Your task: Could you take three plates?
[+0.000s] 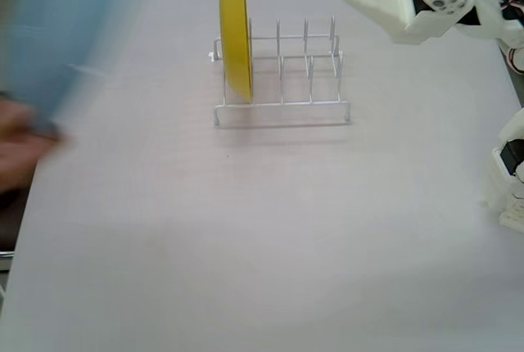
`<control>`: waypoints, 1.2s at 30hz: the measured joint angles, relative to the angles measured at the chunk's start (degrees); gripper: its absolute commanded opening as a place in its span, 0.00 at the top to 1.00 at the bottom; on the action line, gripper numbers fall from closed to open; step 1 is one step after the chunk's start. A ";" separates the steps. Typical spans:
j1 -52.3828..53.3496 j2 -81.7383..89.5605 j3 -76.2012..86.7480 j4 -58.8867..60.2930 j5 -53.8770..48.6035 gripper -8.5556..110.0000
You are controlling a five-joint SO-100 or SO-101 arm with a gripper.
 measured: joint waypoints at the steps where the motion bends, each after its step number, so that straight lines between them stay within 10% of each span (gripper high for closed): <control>1: 0.88 0.79 2.02 0.00 0.70 0.71; 14: 17.84 14.59 36.91 7.03 16.70 0.83; 36: 7.65 42.71 79.10 3.16 19.42 0.93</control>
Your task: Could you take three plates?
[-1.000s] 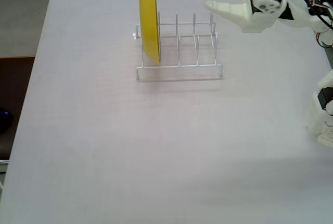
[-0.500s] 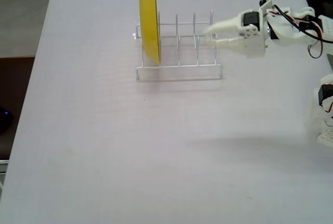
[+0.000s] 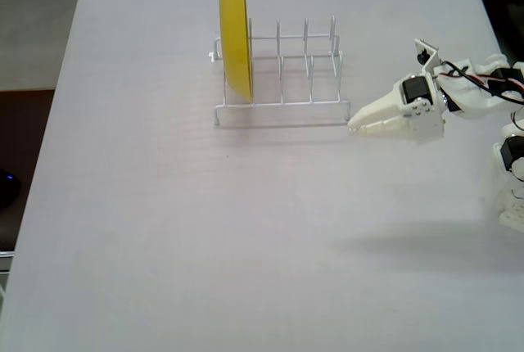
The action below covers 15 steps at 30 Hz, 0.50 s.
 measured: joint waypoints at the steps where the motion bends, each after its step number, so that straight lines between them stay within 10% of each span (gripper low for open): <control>1: -0.09 0.97 1.49 -0.53 -0.09 0.93; 15: 1.58 13.54 17.05 -1.14 0.97 0.93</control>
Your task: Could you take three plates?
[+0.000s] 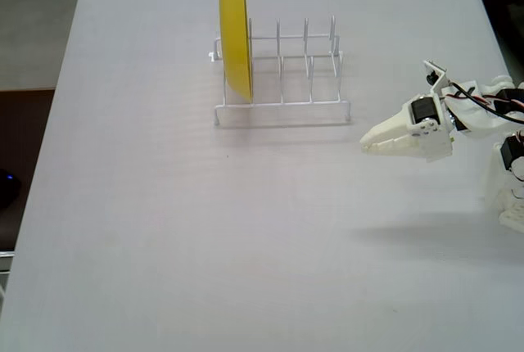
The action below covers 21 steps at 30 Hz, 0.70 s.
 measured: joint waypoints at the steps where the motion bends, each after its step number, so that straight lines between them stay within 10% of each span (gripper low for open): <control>1: 0.00 0.53 0.62 0.00 0.18 0.93; 21: 2.72 13.97 13.89 0.00 0.35 0.93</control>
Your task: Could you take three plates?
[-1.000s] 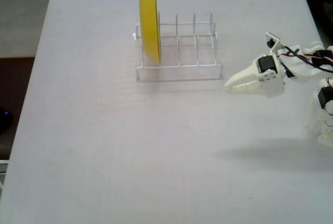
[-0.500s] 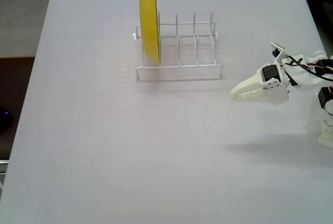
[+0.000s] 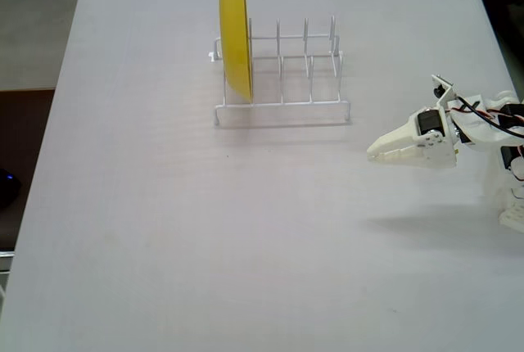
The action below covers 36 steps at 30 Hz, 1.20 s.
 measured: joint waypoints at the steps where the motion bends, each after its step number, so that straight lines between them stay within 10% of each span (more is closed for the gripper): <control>1: 0.26 0.44 0.62 0.00 0.00 0.93; 36: 1.85 5.27 8.61 12.66 1.58 0.93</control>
